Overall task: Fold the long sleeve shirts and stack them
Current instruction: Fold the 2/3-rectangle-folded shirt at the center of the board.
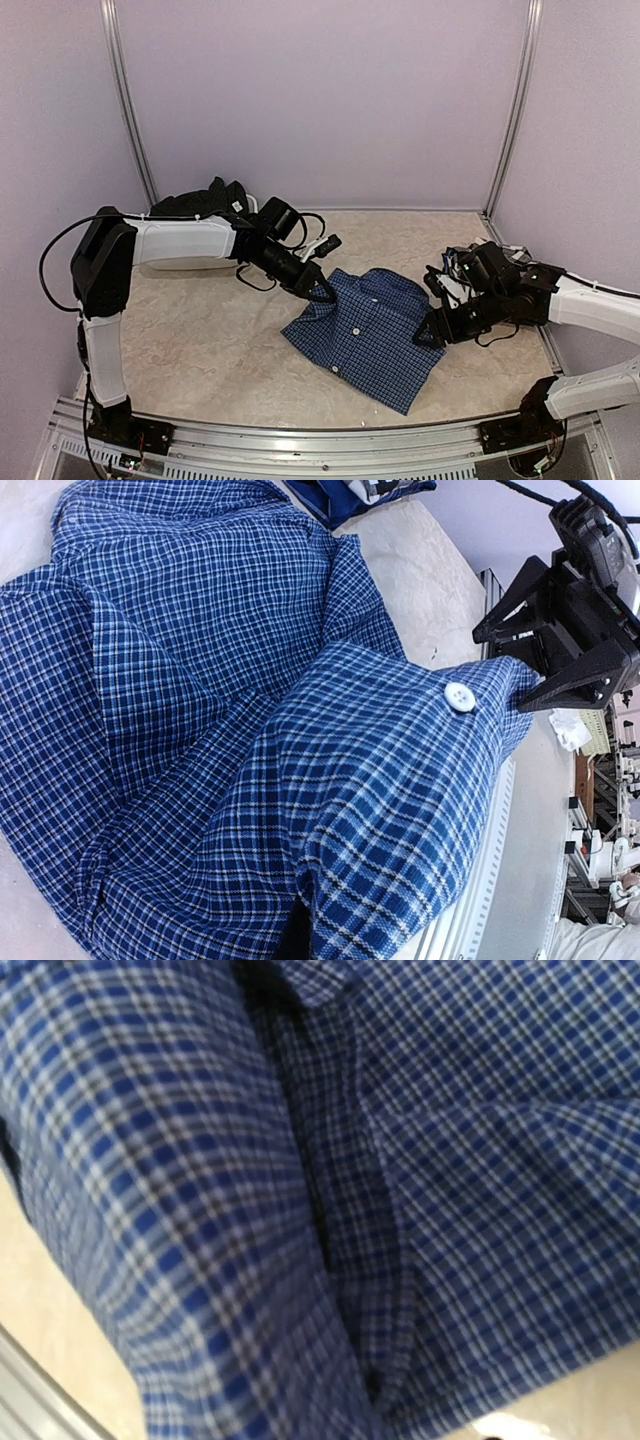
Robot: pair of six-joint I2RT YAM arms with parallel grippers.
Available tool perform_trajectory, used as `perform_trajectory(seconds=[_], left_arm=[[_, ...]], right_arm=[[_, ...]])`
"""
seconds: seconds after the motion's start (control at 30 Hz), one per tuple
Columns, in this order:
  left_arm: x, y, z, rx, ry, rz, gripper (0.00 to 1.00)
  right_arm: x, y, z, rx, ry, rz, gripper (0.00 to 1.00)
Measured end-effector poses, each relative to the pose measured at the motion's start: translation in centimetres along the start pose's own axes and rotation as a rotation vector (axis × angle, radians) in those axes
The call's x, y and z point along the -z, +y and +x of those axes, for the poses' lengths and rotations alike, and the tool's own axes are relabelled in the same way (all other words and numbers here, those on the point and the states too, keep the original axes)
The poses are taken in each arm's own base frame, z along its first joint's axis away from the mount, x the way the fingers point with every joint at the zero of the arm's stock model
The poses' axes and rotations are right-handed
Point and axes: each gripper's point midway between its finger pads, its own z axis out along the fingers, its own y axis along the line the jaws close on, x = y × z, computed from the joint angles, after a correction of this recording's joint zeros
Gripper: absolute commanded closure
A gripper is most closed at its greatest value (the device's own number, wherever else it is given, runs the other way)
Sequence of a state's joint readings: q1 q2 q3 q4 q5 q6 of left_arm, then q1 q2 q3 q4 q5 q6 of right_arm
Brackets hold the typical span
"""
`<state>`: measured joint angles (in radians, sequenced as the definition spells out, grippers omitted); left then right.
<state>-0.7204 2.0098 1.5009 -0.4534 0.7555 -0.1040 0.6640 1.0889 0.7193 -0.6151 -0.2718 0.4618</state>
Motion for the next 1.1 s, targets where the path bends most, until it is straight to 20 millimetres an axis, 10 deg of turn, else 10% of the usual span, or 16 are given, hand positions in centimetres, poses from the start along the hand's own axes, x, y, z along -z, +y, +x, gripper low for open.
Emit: perform_trajectory(seconds=[0.37,0.67,1.1], left_arm=[[0.1,0.1,0.0,0.001,-0.002,-0.001,1.0],[-0.1,1.3,1.5,0.039,-0.008,-0.01,1.0],[5.1,-3.5,7.4,0.051,-0.067,-0.065,1.0]], right_arm=[[-2.0,0.1,2.0,-0.022,0.009,-0.09,0.4],[-2.0,2.7,1.1,0.033,-0.033,-0.214,1.0],[-1.6,8.7,4.0,0.116,0.038,-0.422,1.0]])
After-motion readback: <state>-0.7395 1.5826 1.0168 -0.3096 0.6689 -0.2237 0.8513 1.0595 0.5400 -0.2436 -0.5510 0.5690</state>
